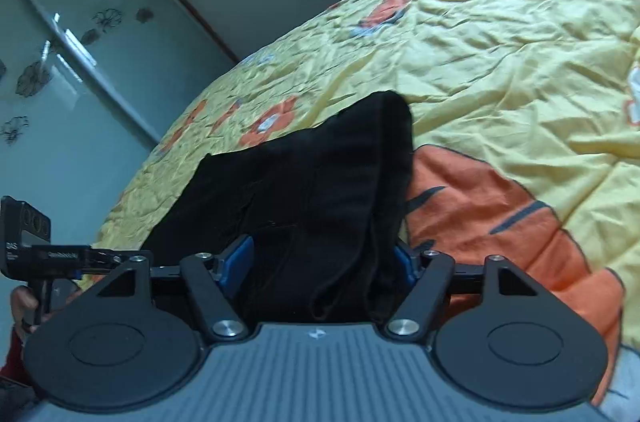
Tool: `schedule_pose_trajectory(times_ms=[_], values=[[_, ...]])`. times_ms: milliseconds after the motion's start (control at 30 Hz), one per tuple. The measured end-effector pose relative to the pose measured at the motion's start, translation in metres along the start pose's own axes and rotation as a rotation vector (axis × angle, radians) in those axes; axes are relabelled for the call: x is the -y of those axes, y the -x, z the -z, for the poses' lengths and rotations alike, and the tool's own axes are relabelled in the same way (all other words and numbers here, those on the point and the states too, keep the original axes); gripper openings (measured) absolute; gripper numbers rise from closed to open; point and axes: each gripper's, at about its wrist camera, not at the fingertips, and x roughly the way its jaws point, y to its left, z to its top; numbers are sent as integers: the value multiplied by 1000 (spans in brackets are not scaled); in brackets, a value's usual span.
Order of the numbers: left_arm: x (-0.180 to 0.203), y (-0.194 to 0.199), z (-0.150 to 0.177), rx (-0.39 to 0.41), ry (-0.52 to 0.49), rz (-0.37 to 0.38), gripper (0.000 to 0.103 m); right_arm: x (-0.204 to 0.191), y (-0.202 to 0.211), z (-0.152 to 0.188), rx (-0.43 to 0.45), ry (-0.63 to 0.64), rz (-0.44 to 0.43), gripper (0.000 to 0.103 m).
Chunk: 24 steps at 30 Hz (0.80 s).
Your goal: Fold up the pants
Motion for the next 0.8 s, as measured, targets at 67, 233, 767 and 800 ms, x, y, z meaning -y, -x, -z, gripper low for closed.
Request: schedule_pose_trajectory(times_ms=[67, 233, 767, 800], values=[[7, -2, 0, -2, -32, -16, 76, 3, -3, -4, -19, -9, -63, 79], [17, -9, 3, -4, -84, -59, 79, 20, -12, -12, -35, -61, -195, 82], [30, -25, 0, 56, -140, -75, 61, 10, -43, -28, -56, -38, -137, 38], [28, -24, 0, 62, -134, -71, 55, 11, -43, -26, -49, -49, -134, 37]])
